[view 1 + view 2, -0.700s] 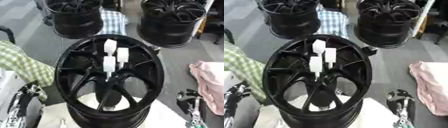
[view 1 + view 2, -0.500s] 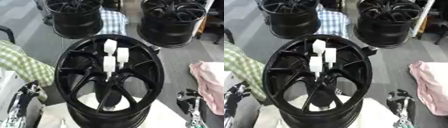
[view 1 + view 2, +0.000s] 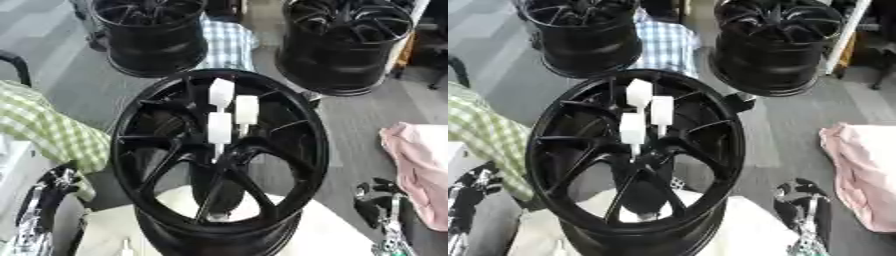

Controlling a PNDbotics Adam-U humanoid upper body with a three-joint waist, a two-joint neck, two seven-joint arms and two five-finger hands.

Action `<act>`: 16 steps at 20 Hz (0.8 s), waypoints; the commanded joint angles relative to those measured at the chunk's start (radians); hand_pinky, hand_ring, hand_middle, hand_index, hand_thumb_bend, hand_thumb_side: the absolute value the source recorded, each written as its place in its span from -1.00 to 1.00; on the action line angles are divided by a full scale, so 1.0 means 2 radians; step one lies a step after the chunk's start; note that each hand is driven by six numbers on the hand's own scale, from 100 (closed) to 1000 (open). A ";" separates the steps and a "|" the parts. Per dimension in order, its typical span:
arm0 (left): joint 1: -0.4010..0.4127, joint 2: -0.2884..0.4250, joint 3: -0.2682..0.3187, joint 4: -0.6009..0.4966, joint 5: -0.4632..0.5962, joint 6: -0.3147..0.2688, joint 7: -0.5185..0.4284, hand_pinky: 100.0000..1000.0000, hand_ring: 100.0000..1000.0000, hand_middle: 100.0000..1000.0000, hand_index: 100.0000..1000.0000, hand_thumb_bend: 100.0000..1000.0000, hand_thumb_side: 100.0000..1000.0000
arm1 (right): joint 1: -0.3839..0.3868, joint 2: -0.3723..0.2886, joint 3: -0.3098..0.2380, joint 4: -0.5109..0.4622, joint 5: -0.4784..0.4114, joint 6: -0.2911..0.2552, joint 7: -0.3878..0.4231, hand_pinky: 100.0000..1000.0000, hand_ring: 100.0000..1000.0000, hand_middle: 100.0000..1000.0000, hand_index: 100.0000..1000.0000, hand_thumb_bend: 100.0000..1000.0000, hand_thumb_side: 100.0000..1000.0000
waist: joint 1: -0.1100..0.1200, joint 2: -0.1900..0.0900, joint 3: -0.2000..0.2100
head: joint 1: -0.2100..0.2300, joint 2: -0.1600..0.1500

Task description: Pull the pin out of the wheel hub.

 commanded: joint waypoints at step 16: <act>0.000 0.012 -0.004 -0.009 -0.002 0.004 -0.005 0.44 0.40 0.38 0.56 -0.62 0.14 | -0.273 -0.184 0.019 -0.156 0.079 0.026 0.182 0.42 0.18 0.42 0.65 -1.00 -0.37 | -0.008 -0.016 0.010 | -0.002 -0.001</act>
